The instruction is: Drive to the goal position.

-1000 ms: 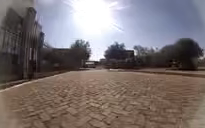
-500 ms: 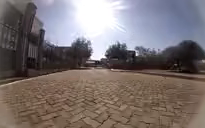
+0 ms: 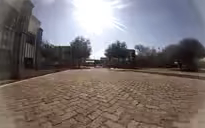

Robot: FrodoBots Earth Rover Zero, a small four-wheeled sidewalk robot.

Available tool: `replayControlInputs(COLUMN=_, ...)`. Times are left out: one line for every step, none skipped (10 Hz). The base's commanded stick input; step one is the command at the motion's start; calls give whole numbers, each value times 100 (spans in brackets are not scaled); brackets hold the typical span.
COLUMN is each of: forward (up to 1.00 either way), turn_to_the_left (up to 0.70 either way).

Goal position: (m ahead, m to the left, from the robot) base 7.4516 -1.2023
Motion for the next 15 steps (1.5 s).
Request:
replayControlInputs(forward=100, turn_to_the_left=0)
replayControlInputs(forward=100, turn_to_the_left=0)
replayControlInputs(forward=100, turn_to_the_left=0)
replayControlInputs(forward=100, turn_to_the_left=0)
replayControlInputs(forward=100, turn_to_the_left=0)
replayControlInputs(forward=100, turn_to_the_left=0)
replayControlInputs(forward=100, turn_to_the_left=0)
replayControlInputs(forward=100, turn_to_the_left=0)
replayControlInputs(forward=100, turn_to_the_left=0)
replayControlInputs(forward=100, turn_to_the_left=0)
replayControlInputs(forward=100, turn_to_the_left=0)
replayControlInputs(forward=100, turn_to_the_left=0)
replayControlInputs(forward=100, turn_to_the_left=0)
replayControlInputs(forward=100, turn_to_the_left=0)
replayControlInputs(forward=31, turn_to_the_left=0)
